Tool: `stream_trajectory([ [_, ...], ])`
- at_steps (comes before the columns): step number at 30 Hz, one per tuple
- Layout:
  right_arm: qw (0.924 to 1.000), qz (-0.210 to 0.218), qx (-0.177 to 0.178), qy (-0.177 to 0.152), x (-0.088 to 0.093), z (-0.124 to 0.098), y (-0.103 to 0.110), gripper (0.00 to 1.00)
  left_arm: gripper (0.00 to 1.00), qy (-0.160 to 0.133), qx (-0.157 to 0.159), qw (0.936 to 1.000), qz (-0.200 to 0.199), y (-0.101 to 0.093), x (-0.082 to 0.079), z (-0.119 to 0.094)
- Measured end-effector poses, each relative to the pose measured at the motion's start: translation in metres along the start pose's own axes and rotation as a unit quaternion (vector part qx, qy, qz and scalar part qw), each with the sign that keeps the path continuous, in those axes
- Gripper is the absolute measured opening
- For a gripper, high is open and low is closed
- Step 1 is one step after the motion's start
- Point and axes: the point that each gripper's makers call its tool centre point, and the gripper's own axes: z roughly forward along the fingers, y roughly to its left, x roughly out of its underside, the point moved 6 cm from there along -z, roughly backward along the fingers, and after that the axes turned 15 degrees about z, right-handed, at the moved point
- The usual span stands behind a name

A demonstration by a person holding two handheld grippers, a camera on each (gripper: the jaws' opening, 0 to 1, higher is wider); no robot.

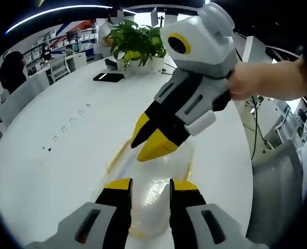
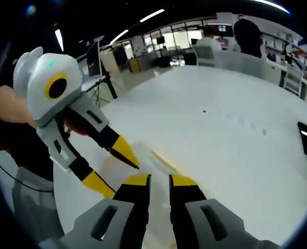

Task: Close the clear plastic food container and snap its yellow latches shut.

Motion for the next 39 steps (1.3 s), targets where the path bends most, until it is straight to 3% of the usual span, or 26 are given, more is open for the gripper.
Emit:
stream_trajectory([
  [24,1.0,-0.005,0.0,0.006,-0.005,0.009,-0.004,0.13,0.21,-0.004,0.016,0.9996,0.023,-0.007,-0.004,0.007],
  [33,0.9999,-0.014,0.0,0.008,-0.011,0.013,-0.007,0.14,0.21,-0.005,0.019,0.9976,0.066,-0.022,-0.007,0.008],
  [39,0.9998,-0.019,0.001,0.008,-0.013,0.013,-0.008,0.15,0.22,-0.003,0.021,0.997,0.074,-0.024,-0.007,0.008],
])
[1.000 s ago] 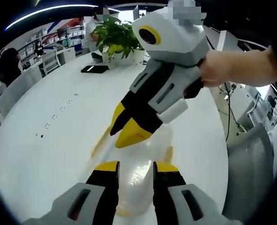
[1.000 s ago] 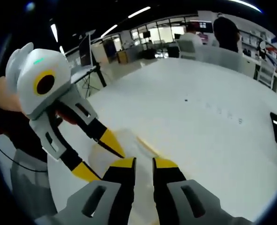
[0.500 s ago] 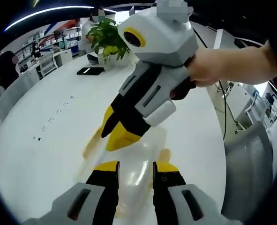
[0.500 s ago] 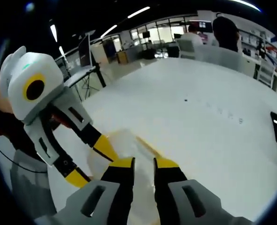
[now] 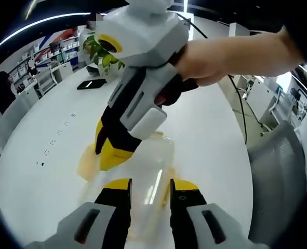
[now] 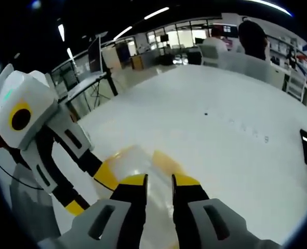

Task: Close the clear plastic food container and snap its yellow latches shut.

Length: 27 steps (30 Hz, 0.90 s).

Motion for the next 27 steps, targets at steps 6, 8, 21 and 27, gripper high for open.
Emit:
stream_trajectory([
  [6,1.0,-0.007,-0.001,0.0,-0.0023,-0.0001,0.0002,0.17,0.22,0.001,-0.002,1.0,0.003,-0.0002,0.0002,0.0006],
  [8,0.9999,-0.01,-0.001,0.002,-0.0025,0.0001,0.0001,0.17,0.22,0.001,-0.004,1.0,0.007,-0.0009,-0.0005,0.0005],
  [21,0.998,-0.053,-0.017,0.03,-0.0057,0.0031,0.0016,0.24,0.24,0.014,-0.014,0.9977,0.065,-0.0051,-0.0014,0.0007],
  [27,0.9952,-0.081,-0.029,0.046,-0.0061,0.0044,0.0033,0.26,0.25,0.021,-0.018,0.9964,0.08,-0.0061,-0.0018,0.0007],
])
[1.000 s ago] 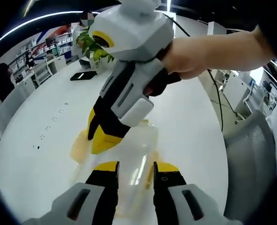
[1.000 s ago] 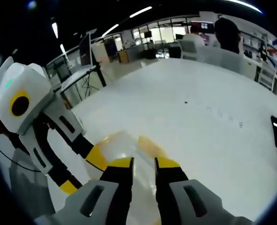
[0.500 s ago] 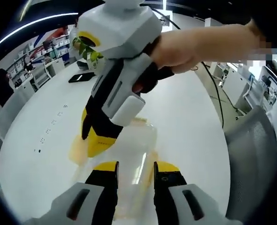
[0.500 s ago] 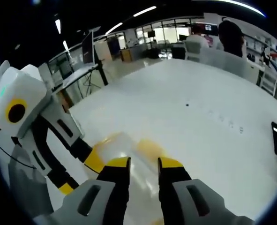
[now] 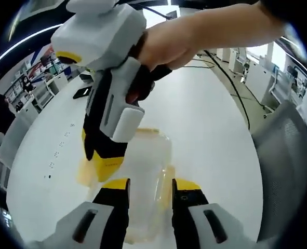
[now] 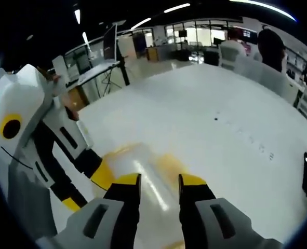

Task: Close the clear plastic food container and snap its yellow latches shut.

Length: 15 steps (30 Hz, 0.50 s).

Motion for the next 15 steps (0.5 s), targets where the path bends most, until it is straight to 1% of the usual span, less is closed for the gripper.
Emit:
stream_trajectory([
  [7,0.9995,-0.022,-0.01,0.023,-0.001,0.005,-0.006,0.28,0.26,0.012,-0.003,0.9993,0.036,-0.004,0.0,0.004],
  [15,0.9978,-0.035,-0.029,0.048,-0.002,0.008,-0.011,0.3,0.28,0.025,-0.006,0.9982,0.055,-0.006,0.004,0.01],
])
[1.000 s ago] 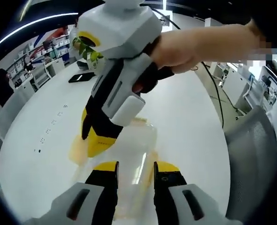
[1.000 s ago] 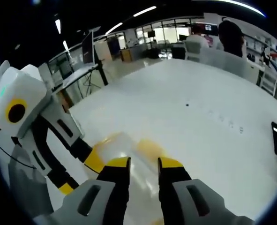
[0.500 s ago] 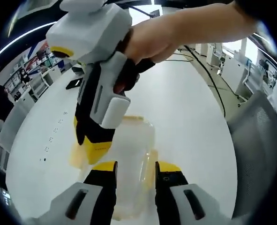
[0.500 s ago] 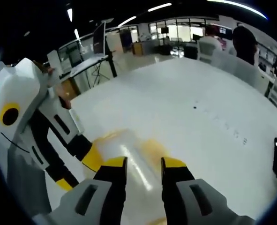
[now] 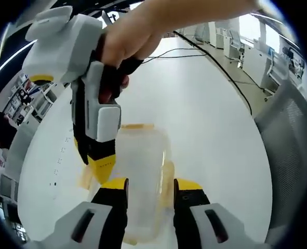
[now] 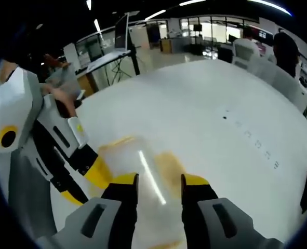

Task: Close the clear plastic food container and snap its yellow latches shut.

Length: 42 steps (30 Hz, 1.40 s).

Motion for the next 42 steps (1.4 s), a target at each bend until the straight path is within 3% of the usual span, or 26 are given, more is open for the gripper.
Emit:
stream_trajectory([
  [15,0.9961,-0.052,-0.045,0.055,-0.001,0.007,0.002,0.28,0.28,-0.007,-0.018,0.9996,0.018,-0.001,0.002,0.003],
  [17,0.9954,-0.056,-0.049,0.06,-0.002,0.008,0.001,0.29,0.28,-0.001,-0.021,0.999,0.04,-0.002,0.001,0.004],
  [26,0.9918,-0.04,-0.083,0.088,-0.005,0.012,-0.006,0.3,0.3,0.013,-0.03,0.997,0.071,-0.006,0.0,0.005],
  [36,0.984,-0.009,-0.129,0.123,-0.003,0.018,-0.011,0.32,0.3,0.006,-0.031,0.9981,0.052,-0.005,0.0,0.005],
  [42,0.9803,-0.016,-0.149,0.13,0.002,0.02,-0.01,0.38,0.3,-0.002,-0.034,0.998,0.054,-0.005,0.002,0.006],
])
